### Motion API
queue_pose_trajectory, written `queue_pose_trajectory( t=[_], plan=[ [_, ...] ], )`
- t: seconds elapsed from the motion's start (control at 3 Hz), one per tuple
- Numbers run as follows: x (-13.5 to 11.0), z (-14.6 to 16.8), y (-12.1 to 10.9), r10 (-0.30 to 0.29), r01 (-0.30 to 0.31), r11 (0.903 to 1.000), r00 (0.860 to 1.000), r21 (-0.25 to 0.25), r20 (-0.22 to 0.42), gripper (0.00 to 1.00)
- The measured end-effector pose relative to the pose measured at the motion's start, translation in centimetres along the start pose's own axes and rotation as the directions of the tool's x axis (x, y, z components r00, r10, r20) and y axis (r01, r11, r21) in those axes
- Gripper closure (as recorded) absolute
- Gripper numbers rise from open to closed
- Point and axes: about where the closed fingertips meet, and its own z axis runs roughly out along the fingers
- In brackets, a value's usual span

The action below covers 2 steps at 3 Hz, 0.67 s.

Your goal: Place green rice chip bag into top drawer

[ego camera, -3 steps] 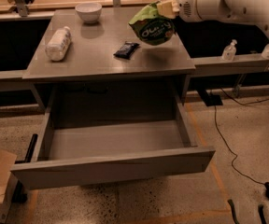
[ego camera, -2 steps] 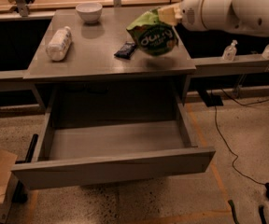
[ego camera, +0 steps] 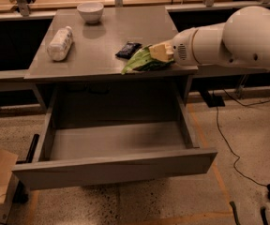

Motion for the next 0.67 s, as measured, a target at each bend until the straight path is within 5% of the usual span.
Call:
queue_pose_trajectory(
  t=[0.67],
  plan=[
    [1.1,0.1,1.1,-0.013,0.012,0.9995,0.999,-0.028,-0.037,1.00]
  ],
)
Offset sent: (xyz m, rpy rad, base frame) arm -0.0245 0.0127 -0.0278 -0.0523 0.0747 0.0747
